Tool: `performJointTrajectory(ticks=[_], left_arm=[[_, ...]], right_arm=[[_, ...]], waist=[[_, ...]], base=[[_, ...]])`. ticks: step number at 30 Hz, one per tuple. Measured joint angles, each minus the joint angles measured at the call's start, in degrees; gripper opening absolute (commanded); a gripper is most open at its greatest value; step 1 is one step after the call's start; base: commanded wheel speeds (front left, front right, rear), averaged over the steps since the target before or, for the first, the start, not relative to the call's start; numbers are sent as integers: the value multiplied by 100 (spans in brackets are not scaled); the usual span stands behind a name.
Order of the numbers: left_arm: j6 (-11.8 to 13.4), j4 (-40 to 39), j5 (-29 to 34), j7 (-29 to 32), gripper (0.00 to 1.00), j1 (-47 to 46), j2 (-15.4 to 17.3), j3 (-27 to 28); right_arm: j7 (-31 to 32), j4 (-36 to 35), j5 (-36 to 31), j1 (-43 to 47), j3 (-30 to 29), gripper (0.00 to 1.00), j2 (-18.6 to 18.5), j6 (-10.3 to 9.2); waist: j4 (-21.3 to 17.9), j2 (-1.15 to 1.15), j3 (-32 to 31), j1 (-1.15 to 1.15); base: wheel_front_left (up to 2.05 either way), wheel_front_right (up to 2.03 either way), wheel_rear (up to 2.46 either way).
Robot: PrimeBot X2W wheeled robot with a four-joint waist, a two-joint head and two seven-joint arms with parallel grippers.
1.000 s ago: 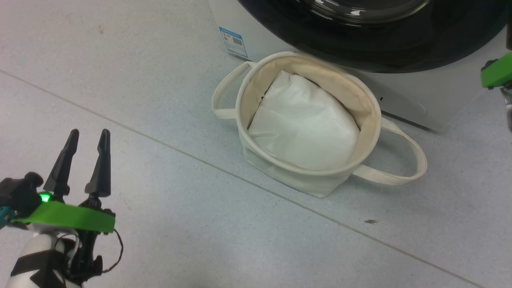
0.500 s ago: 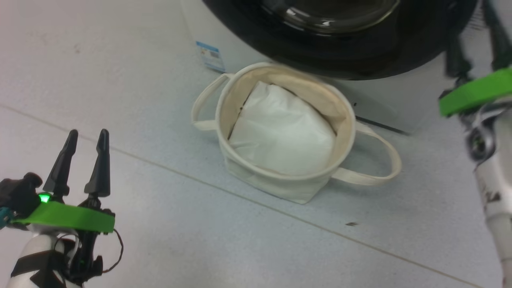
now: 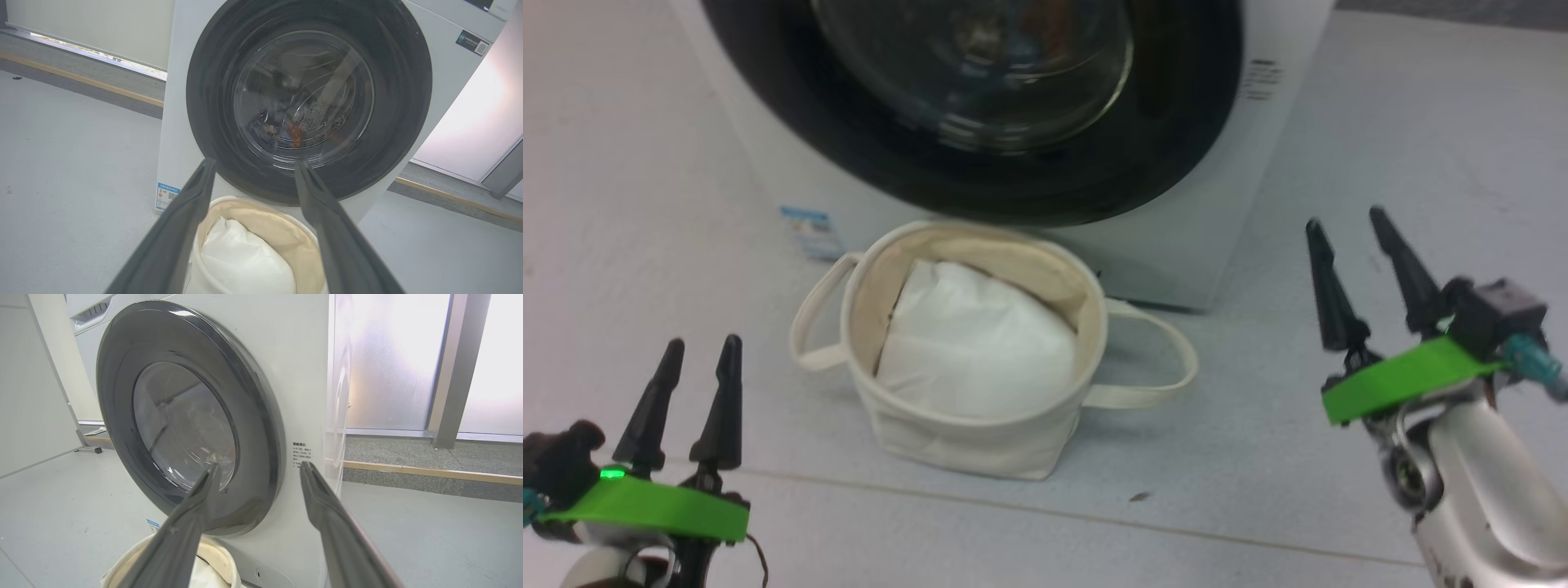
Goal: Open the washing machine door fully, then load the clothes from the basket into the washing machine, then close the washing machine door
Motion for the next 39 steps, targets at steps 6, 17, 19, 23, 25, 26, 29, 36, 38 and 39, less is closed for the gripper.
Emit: performJointTrajectory(ticks=[6, 17, 19, 23, 25, 26, 29, 36, 38, 39], left_arm=[[0, -41, -111, 0, 100, 371, 1, 179], [0, -156, -87, 0, 100, 456, -56, 256], [0, -155, -87, 0, 100, 459, -57, 231], [0, -154, -36, 0, 100, 489, -60, 181], [0, -155, -36, 0, 100, 495, -63, 181], [0, -154, -36, 0, 100, 495, -63, 179], [0, -148, -36, 0, 100, 495, -63, 167], [0, -124, -37, 0, 100, 495, -62, 148], [0, -118, -49, 0, 100, 495, -60, 135], [0, -115, -53, 0, 100, 495, -57, 134]], right_arm=[[8, -419, -22, 773, 97, 100, 86, 0], [9, -608, -114, 1335, -268, 100, 338, 0], [9, -605, -114, 1357, -297, 100, 383, 0], [9, -572, -114, 1393, -299, 100, 428, 0], [9, -565, -114, 1393, -297, 100, 430, 0], [9, -549, -114, 1393, -297, 100, 430, 0], [9, -486, -114, 1393, -293, 100, 432, 0], [9, -407, -114, 1394, -268, 100, 456, 0], [10, -389, -114, 1394, -260, 100, 455, 0], [10, -389, -114, 1395, -260, 100, 455, 0]], waist=[[-536, 0, -425, -1], [-909, 0, -714, 1], [-882, 0, -740, 1], [-851, 0, -766, 1], [-834, 0, -779, 1], [-826, 0, -783, 1], [-808, 0, -799, 1], [-783, 0, -802, 1], [-772, 0, -800, 1], [-768, 0, -798, 1]], base=[[0, 0, 0], [0, 0, 0], [0, 0, 0], [0, 0, 0], [0, 0, 0], [0, 0, 0], [0, 0, 0], [0, 0, 0], [0, 0, 0], [0, 0, 0]])
